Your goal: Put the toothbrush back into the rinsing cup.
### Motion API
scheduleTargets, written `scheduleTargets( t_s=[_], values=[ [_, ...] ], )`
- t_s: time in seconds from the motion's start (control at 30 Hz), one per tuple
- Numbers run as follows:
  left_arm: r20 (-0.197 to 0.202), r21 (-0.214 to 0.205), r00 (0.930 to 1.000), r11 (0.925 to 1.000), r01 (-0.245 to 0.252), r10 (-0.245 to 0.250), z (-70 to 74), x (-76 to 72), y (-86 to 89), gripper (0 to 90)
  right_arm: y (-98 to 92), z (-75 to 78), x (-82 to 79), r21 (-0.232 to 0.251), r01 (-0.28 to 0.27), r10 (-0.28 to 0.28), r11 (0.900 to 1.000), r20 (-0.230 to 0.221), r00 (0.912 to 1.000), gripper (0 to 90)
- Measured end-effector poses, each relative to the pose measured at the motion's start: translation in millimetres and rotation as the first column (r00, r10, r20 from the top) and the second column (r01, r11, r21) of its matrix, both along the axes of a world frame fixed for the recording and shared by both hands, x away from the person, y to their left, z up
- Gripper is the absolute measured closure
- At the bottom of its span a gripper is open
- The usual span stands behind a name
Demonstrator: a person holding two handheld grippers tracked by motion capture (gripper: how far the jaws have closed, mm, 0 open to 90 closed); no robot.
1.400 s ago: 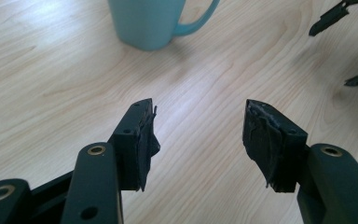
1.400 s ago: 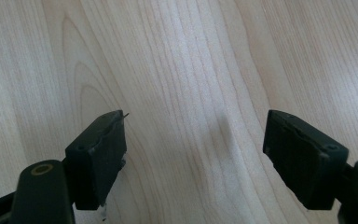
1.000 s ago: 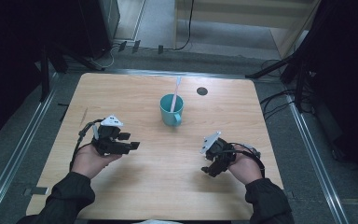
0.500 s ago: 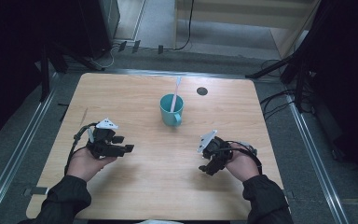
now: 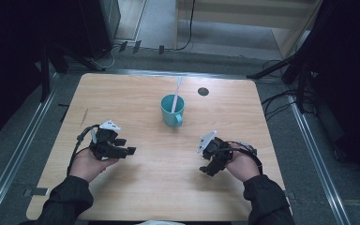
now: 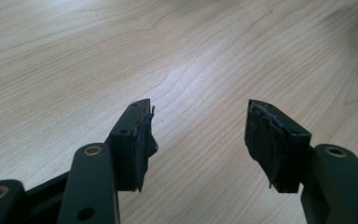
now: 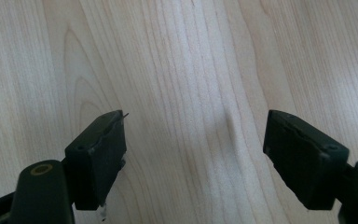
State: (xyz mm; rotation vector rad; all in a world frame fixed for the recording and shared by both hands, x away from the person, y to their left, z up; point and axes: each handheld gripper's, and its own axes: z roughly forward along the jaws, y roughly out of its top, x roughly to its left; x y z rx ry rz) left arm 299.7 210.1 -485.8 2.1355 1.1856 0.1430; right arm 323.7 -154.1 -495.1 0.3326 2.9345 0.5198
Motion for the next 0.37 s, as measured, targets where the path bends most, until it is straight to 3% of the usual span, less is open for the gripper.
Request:
scheduleTargets(
  t_s=[0.23, 0.37],
  values=[
    [-0.01, 0.007, 0.9999, 0.9999, 0.012, -0.012, -2.6, 1.9, -2.2, 41.0, -1.7, -0.9, -0.2, -0.006, 0.001, -0.001, 1.0, -0.006, 1.0, 21.1],
    [-0.02, 0.033, 0.9996, 0.9992, 0.021, -0.02, -5.1, 2.7, -5.4, 40.7, -1.5, -1.9, -0.6, -0.009, -0.002, 0.002, 1.0, -0.006, 1.0, 21.0]
  ],
)
